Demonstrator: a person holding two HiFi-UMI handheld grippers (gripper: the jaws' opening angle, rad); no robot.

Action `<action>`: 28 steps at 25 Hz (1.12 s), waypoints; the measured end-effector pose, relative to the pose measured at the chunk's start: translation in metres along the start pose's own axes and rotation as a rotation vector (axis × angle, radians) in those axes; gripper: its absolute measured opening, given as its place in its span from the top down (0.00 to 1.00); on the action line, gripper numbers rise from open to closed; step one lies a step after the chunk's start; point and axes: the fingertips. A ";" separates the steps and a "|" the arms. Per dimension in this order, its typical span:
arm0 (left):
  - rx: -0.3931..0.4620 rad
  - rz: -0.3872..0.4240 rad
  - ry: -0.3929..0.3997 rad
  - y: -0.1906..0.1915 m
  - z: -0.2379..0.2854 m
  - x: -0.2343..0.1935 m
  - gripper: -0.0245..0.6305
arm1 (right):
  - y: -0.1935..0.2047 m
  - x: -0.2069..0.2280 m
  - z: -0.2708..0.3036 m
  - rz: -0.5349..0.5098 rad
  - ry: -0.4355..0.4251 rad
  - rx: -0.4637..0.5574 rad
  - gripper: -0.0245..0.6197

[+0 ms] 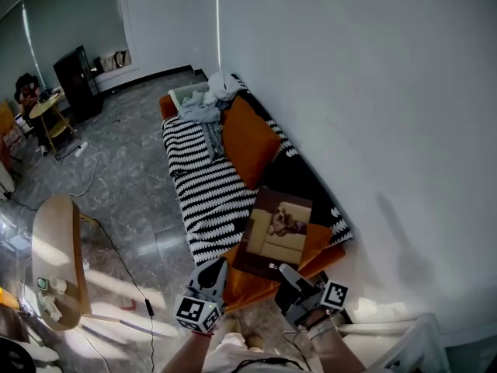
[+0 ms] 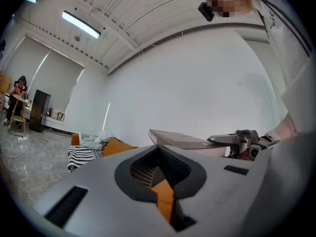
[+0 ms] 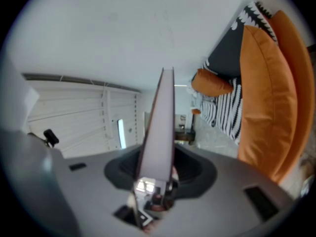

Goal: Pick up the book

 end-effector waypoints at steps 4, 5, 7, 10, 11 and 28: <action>0.002 0.001 -0.003 0.000 -0.002 -0.001 0.93 | 0.000 -0.004 0.001 -0.001 -0.005 0.003 0.70; 0.003 0.001 -0.003 0.001 -0.003 0.000 0.93 | 0.000 -0.004 0.001 -0.002 -0.006 0.004 0.70; 0.004 -0.001 -0.005 0.002 -0.004 0.000 0.93 | 0.000 -0.005 0.001 -0.001 -0.006 0.007 0.70; 0.002 -0.007 -0.009 0.005 -0.007 -0.001 0.93 | 0.001 -0.004 0.000 0.015 -0.010 0.020 0.70; 0.000 -0.010 -0.011 0.007 -0.009 -0.001 0.93 | 0.002 -0.004 -0.002 0.022 -0.009 0.024 0.70; -0.014 -0.026 -0.048 0.018 -0.028 0.001 0.93 | 0.010 -0.006 -0.011 0.025 -0.015 0.016 0.70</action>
Point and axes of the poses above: the fingertips, and each gripper's own axes: z forward along the fingers, x to its right, y out of its underside, and after that the axes turned 6 degrees about -z, right-handed
